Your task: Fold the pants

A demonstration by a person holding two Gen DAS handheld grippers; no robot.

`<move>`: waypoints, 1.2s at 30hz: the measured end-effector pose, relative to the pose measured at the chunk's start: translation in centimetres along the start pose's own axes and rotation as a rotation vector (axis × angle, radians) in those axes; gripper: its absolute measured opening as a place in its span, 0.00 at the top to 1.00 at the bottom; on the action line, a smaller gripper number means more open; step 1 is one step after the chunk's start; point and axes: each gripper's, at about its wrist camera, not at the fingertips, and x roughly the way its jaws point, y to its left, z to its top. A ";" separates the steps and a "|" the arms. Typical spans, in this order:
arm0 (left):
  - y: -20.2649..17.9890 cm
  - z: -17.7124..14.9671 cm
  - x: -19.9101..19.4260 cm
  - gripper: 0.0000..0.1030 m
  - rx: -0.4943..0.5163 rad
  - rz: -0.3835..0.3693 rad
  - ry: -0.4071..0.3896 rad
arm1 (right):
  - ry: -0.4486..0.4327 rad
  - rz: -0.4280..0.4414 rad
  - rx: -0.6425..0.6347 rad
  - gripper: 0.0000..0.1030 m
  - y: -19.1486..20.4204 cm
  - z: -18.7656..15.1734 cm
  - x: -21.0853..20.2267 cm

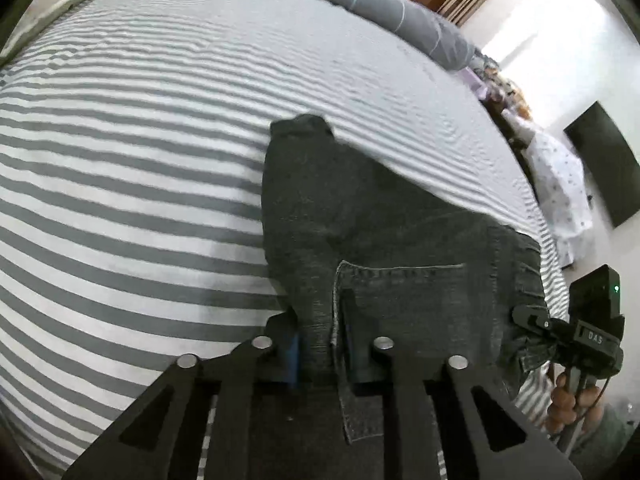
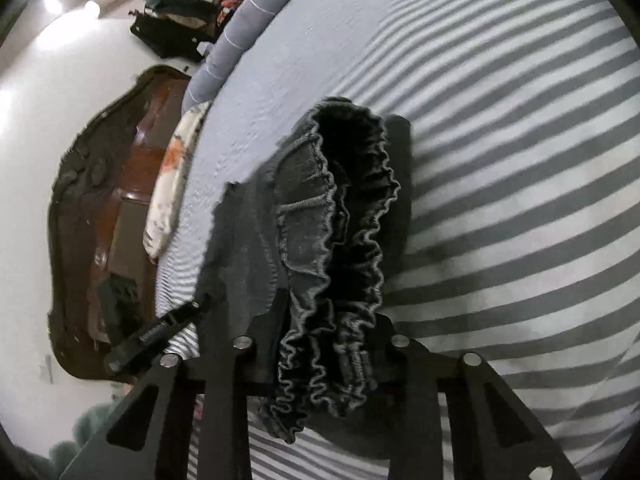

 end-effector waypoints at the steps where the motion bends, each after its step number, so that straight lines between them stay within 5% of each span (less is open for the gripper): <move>1: -0.2 0.1 -0.4 0.85 0.010 -0.006 -0.009 | -0.005 -0.004 -0.007 0.74 0.6 0.2 -0.2; 5: -0.8 1.1 -2.6 0.86 0.020 -0.052 -0.064 | -0.012 -0.007 -0.058 0.75 3.2 1.5 -0.3; 12: 0.8 4.4 -5.3 0.86 0.015 -0.025 -0.167 | -0.008 0.011 -0.114 0.75 6.8 5.8 2.8; 19: 4.3 7.2 -2.1 0.84 0.007 0.110 -0.097 | 0.040 -0.082 -0.152 0.74 7.5 7.7 8.5; 27: 4.8 4.6 -0.9 0.53 0.039 0.255 -0.059 | 0.022 -0.298 -0.242 0.34 6.3 5.5 7.9; 32: 3.8 1.9 -1.7 0.39 0.108 0.349 -0.061 | -0.023 -0.340 -0.273 0.28 5.5 3.3 6.3; 36: 2.3 0.7 -2.8 0.38 0.146 0.429 -0.073 | -0.055 -0.385 -0.275 0.26 5.7 3.0 5.3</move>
